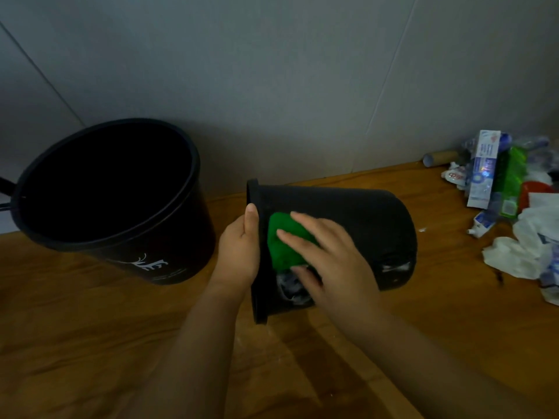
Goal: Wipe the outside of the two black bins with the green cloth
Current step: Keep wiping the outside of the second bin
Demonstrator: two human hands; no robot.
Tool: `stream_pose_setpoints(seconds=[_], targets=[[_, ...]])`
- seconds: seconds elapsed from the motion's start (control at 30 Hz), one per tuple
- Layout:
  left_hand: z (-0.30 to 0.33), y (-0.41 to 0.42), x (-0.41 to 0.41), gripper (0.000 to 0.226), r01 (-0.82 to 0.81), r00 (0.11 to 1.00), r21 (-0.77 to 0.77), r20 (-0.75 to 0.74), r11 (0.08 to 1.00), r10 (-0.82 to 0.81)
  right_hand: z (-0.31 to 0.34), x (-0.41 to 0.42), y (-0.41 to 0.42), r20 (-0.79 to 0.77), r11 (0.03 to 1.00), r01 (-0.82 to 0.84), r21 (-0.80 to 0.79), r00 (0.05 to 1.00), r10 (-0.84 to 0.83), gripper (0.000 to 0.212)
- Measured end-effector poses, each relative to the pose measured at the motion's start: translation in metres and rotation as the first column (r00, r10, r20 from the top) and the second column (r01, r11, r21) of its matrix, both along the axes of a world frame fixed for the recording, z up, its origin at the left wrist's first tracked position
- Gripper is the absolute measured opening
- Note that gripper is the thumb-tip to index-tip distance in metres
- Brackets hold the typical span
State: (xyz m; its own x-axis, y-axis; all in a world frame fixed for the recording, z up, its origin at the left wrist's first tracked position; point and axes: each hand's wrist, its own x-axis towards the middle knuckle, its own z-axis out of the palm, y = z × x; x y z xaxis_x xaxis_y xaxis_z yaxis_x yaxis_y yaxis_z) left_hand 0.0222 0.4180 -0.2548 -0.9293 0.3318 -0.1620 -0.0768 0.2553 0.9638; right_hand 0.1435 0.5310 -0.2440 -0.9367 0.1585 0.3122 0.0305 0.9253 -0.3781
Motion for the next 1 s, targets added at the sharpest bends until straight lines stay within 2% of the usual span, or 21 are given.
stream_pose_setpoints(seconds=[0.07, 0.13, 0.3, 0.5, 0.57, 0.63, 0.7, 0.83, 0.9, 1.0], targets=[[0.001, -0.001, -0.001, 0.05, 0.009, 1.0, -0.003, -0.002, 1.0, -0.009, -0.001, 0.008, -0.001, 0.029, 0.994, -0.108, 0.035, 0.994, 0.107, 0.054], [0.003, -0.001, -0.003, 0.05, 0.016, 1.0, -0.025, -0.02, 1.0, -0.017, -0.001, 0.011, 0.008, 0.031, 0.99, -0.118, 0.082, 0.993, 0.115, 0.054], [0.005, 0.001, -0.002, 0.048, 0.021, 1.0, -0.043, -0.019, 0.999, -0.022, -0.002, 0.006, 0.012, -0.013, 0.991, 0.131, -0.017, 0.991, -0.132, 0.049], [0.005, -0.001, -0.002, 0.048, 0.017, 0.997, -0.073, -0.072, 0.997, -0.022, -0.002, 0.013, 0.005, 0.031, 0.987, -0.135, 0.088, 0.991, 0.132, 0.053], [0.006, 0.0, -0.002, 0.05, 0.027, 0.997, -0.091, -0.075, 0.996, -0.034, -0.004, 0.016, 0.014, 0.025, 0.992, -0.077, 0.095, 0.997, 0.075, 0.053], [0.006, 0.001, -0.002, 0.053, 0.027, 0.997, -0.1, -0.071, 0.995, -0.034, -0.006, 0.017, 0.017, 0.002, 0.998, 0.059, 0.036, 0.998, -0.059, 0.054], [0.005, 0.002, -0.002, 0.053, 0.014, 0.996, -0.103, -0.082, 0.995, -0.023, -0.005, 0.014, 0.01, -0.018, 0.993, 0.118, -0.012, 0.993, -0.118, 0.053], [0.005, 0.001, -0.001, 0.048, 0.012, 0.992, -0.095, -0.12, 0.995, -0.024, -0.004, 0.013, -0.008, -0.001, 0.995, -0.084, 0.057, 0.996, 0.085, 0.052], [0.006, 0.0, -0.002, 0.047, 0.027, 0.992, -0.084, -0.119, 0.996, -0.036, -0.006, 0.017, 0.0, 0.013, 0.988, -0.122, 0.095, 0.993, 0.121, 0.052], [0.006, 0.002, -0.005, 0.047, 0.035, 0.995, -0.091, -0.087, 0.995, -0.043, -0.012, 0.027, 0.018, -0.023, 0.998, 0.053, 0.027, 0.998, -0.053, 0.054]])
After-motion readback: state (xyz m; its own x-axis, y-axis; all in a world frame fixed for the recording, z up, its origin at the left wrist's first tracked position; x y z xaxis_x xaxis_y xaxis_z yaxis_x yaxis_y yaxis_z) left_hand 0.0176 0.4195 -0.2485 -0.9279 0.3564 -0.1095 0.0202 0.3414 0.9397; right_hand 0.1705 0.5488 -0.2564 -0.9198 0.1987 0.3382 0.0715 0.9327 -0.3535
